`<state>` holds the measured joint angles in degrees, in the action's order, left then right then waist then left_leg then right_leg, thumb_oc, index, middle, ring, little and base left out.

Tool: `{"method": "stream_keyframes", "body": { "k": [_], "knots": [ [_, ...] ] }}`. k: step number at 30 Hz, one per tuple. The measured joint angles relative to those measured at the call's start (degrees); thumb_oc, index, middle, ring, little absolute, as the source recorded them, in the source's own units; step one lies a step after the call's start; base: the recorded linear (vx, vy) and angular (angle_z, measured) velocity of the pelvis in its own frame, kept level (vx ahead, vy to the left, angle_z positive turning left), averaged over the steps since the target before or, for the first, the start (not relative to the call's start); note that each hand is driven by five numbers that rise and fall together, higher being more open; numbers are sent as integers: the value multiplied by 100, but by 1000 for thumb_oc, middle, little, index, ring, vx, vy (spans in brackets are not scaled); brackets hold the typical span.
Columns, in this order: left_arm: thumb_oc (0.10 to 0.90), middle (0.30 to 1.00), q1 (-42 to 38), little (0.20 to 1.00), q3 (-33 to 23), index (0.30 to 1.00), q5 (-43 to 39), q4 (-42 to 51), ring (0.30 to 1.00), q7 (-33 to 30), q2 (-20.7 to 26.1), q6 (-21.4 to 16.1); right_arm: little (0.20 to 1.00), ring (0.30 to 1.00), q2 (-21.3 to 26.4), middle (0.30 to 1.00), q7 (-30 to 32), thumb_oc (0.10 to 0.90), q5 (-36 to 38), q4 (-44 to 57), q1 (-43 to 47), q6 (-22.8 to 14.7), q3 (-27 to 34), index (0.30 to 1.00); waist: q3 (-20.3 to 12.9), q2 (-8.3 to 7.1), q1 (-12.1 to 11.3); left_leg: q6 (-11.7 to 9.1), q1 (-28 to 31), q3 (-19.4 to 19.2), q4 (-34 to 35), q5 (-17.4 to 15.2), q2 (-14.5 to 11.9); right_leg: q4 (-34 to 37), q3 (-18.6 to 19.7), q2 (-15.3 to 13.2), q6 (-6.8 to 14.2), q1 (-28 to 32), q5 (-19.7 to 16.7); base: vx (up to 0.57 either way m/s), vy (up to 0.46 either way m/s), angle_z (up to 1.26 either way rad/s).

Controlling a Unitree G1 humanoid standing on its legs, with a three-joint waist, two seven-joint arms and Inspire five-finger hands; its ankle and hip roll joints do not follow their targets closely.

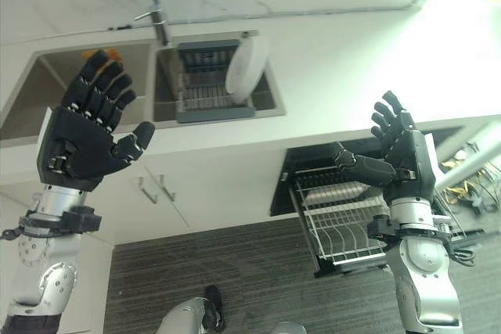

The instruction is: Place the dishes in the dishwasher.

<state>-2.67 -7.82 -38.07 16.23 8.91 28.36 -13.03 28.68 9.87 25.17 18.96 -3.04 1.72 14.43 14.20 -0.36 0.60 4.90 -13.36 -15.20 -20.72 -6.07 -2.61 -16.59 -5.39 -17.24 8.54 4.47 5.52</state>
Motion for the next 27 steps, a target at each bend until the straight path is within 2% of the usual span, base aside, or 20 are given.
{"method": "stream_keyframes", "body": {
  "k": [2, 3, 4, 6, 10, 13, 14, 16, 17, 19, 21, 22, 23, 25, 27],
  "knots": [
    [800, 900, -14, 900, -60, 900, -7, 0, 900, 5, 23, 9, 900, 900, -51, 900, 105, 800, -34, 13, 132, -3, -36, 900, -2, -47, -115, 121, 135, 38, 113, -55, 124, -5, 1, 40, 147, -64, 153, 157, 215, 20],
    [800, 900, -24, 900, -106, 900, -10, -1, 900, 13, 36, 9, 900, 900, -89, 900, 164, 800, -34, 50, 162, -5, -39, 900, -17, -124, -128, 143, 194, 42, 175, -35, 202, -13, -28, 35, 133, -134, 171, 149, 194, 21],
    [800, 900, -8, 900, -138, 900, -49, 0, 900, 12, 23, 12, 900, 900, -98, 900, 216, 800, -35, 73, 191, -14, -40, 900, -19, -137, -130, 158, 244, 37, 209, -37, 235, -106, -149, 21, 87, -207, 248, 167, 217, 26],
    [800, 900, -13, 900, -129, 900, -150, 75, 900, 62, 71, 11, 900, 900, -202, 900, 452, 800, -47, 99, 186, -23, -39, 900, -36, -170, -90, 148, 250, 166, 207, -79, 294, -43, -361, 85, 107, -143, 35, 117, 133, 26],
    [800, 900, -28, 900, -129, 900, 30, 285, 900, 67, 302, -6, 900, 900, -349, 900, 591, 800, -47, 96, 192, -32, -39, 900, -44, -201, -105, 161, 248, 189, 220, -84, 310, 162, -387, 111, 97, -84, -234, 105, 110, 2],
    [800, 900, -27, 900, -133, 900, 177, 368, 900, 115, 445, -106, 900, 900, -480, 900, 632, 800, -40, 85, 200, -44, -49, 900, -44, -201, -97, 172, 284, 228, 242, -88, 279, 197, -664, 118, 109, -67, -430, 49, 63, -4],
    [800, 900, -27, 900, -136, 900, 269, 382, 900, 131, 445, -162, 900, 900, -515, 900, 626, 800, -40, 82, 216, -52, -87, 900, -41, -197, -109, 207, 359, 229, 314, -91, 248, 39, -703, 121, 133, -163, -379, 42, -22, -21],
    [800, 900, -46, 900, -125, 900, 314, 382, 900, 132, 447, -227, 900, 900, -512, 900, 586, 800, -39, 52, 229, -125, -305, 900, -38, -194, -64, 219, 511, 238, 467, -74, 183, -213, -512, 391, 93, -408, 214, 47, -64, -13],
    [800, 900, -78, 900, -124, 900, 428, 390, 900, 132, 450, -256, 900, 900, -506, 900, 532, 800, -35, 57, 210, -179, -385, 900, -47, -209, -51, 194, 568, 225, 511, -63, 166, -221, -460, 564, 60, -568, 348, 47, -87, -6],
    [800, 900, -68, 900, -127, 900, 522, 445, 900, 135, 442, -401, 900, 900, -500, 900, 450, 800, -34, 60, 195, -317, -417, 900, -69, -249, -54, 95, 541, 184, 462, -127, 175, -243, -451, 779, -8, -1030, 362, 46, -101, -6],
    [800, 900, -52, 900, -123, 900, 528, 456, 900, 131, 437, -421, 900, 900, -498, 900, 428, 800, -32, 60, 189, -321, -420, 900, -85, -275, -41, 35, 515, 181, 336, -185, 188, -103, -324, 889, -329, -1275, 76, 60, -172, 0],
    [800, 900, -36, 900, -59, 900, 555, 456, 900, 63, 408, -484, 900, 900, -497, 900, 405, 800, -30, 60, 184, -326, -440, 900, -118, -247, 3, 45, 453, 235, 255, -248, 162, -273, -258, 908, -331, -1398, 66, 59, -159, 13],
    [800, 900, -43, 900, -14, 900, 595, 456, 900, 28, 410, -509, 900, 900, -496, 900, 373, 800, -29, 59, 186, -336, -470, 900, -126, -238, 76, 12, 399, 298, 203, -248, 149, -301, -245, 919, -328, -1417, 83, 55, -148, 18],
    [800, 900, -18, 900, 33, 900, 751, 468, 900, 39, 408, -511, 900, 900, -423, 900, 261, 800, -19, 48, 171, -334, -471, 900, -157, -174, 96, -185, 283, 352, 110, -197, 16, -164, -289, 1106, -502, -1390, 47, 55, -149, 2],
    [800, 900, -15, 900, 142, 900, 751, 473, 900, 29, 396, -507, 900, 900, -229, 900, 243, 800, -17, 49, 157, -337, -445, 900, -165, -162, 114, -280, 261, 380, 116, -163, -87, -80, -300, 1231, -592, -1371, -11, 105, -160, -8]
  ]
}}
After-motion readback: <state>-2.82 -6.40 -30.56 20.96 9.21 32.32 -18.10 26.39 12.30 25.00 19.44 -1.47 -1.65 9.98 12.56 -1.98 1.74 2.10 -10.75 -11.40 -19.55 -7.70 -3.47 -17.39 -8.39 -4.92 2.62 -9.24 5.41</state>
